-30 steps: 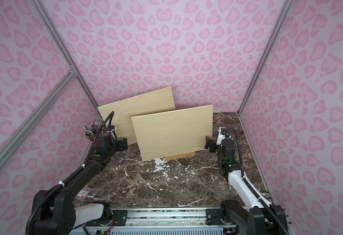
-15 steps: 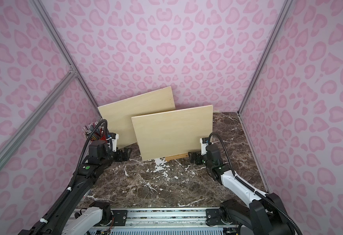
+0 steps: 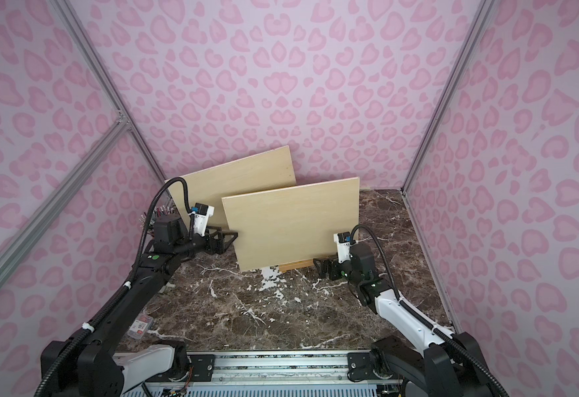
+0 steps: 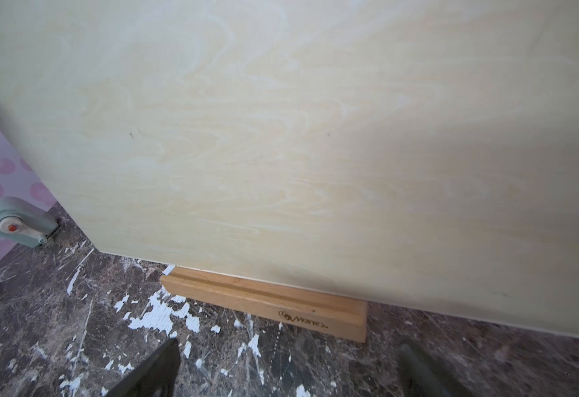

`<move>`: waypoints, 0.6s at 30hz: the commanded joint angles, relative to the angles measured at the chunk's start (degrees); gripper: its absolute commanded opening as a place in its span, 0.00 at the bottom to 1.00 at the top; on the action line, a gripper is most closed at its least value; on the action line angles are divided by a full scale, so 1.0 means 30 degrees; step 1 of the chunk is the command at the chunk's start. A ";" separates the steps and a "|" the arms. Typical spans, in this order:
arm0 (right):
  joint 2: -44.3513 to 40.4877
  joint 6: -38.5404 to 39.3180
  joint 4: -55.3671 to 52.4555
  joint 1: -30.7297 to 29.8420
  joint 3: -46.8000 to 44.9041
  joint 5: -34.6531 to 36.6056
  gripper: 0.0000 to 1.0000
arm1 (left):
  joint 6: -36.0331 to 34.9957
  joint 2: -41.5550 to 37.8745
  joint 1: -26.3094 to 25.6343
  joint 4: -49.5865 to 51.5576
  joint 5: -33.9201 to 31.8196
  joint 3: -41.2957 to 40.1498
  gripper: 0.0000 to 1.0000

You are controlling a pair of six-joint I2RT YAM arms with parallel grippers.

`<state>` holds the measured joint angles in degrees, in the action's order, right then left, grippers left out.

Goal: Disassemble the easel
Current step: Pick up the drawing board from the easel.

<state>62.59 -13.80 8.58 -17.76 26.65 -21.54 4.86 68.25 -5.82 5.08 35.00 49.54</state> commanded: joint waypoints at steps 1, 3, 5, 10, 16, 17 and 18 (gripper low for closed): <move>-0.0149 0.0392 0.0004 0.0835 -0.0195 -0.1466 0.99 | 0.0114 0.0811 0.0348 -0.2724 0.1913 0.0582 0.91; -0.0208 0.0599 0.0125 0.1304 -0.0283 -0.2121 1.00 | 0.0084 0.1666 0.0415 -0.3134 0.2898 0.1320 0.89; -0.0136 0.0513 0.0420 0.1734 -0.0299 -0.2790 1.00 | 0.0078 0.2442 0.0454 -0.3352 0.3902 0.2129 0.87; 0.0325 0.0548 0.0597 0.1965 -0.0061 -0.3499 0.99 | -0.0268 0.4212 0.0619 -0.2980 0.6004 0.3873 0.85; 0.0729 0.0719 0.0701 0.2138 0.0044 -0.3721 1.00 | 0.0607 0.5208 0.0799 -0.4280 0.7765 0.3687 0.74; 0.0755 0.0705 0.0861 0.2204 -0.0007 -0.3746 1.00 | 0.0950 0.5291 0.0803 -0.4896 0.7988 0.3545 0.71; 0.0781 0.0704 0.0943 0.2257 0.0007 -0.3750 1.00 | 0.1260 0.5385 0.0799 -0.5411 0.8210 0.3472 0.70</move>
<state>64.64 -12.21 9.39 -11.20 26.57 -31.99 6.07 83.81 -3.44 -5.26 55.18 60.49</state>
